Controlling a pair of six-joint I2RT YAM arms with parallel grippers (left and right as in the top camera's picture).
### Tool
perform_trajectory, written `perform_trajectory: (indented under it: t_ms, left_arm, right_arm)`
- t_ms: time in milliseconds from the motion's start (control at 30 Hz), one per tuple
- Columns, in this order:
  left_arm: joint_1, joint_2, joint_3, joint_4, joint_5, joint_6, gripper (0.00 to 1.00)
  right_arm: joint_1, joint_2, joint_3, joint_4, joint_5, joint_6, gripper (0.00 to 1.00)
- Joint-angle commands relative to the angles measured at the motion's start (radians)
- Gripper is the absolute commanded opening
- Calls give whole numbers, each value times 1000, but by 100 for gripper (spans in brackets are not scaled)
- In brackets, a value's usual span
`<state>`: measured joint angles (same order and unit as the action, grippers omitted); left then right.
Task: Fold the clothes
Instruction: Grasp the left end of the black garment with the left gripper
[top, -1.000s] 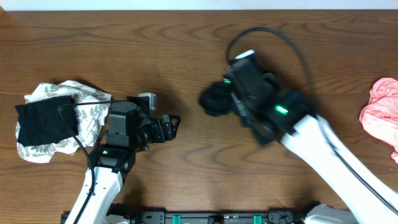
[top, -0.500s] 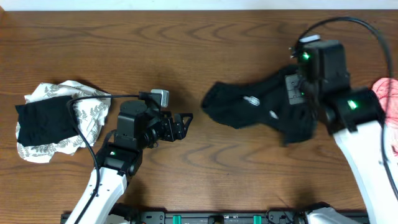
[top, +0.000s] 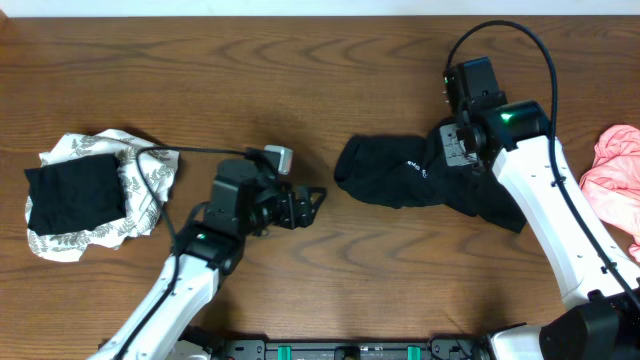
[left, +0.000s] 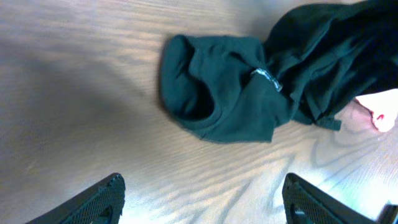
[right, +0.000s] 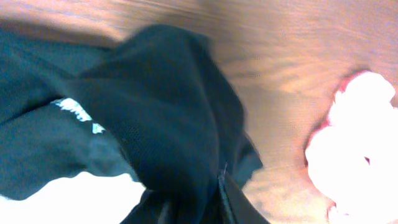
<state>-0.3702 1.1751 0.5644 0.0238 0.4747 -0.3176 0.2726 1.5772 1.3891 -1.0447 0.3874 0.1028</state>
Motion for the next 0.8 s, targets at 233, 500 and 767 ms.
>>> perform_trajectory:
  t_ms: [233,500,767]
  left_arm:
    - [-76,284,23,306,-50,76,81]
    - [-76,451,43,431,-69,85,81]
    - [-114,569,149,417,-69,-5,80]
  right_arm:
    - [-17,-18,2,-58,117,199,82]
    - [-17,-22,2,-35,37,200,83]
    - [-17,-23,2,-34,10,200,82]
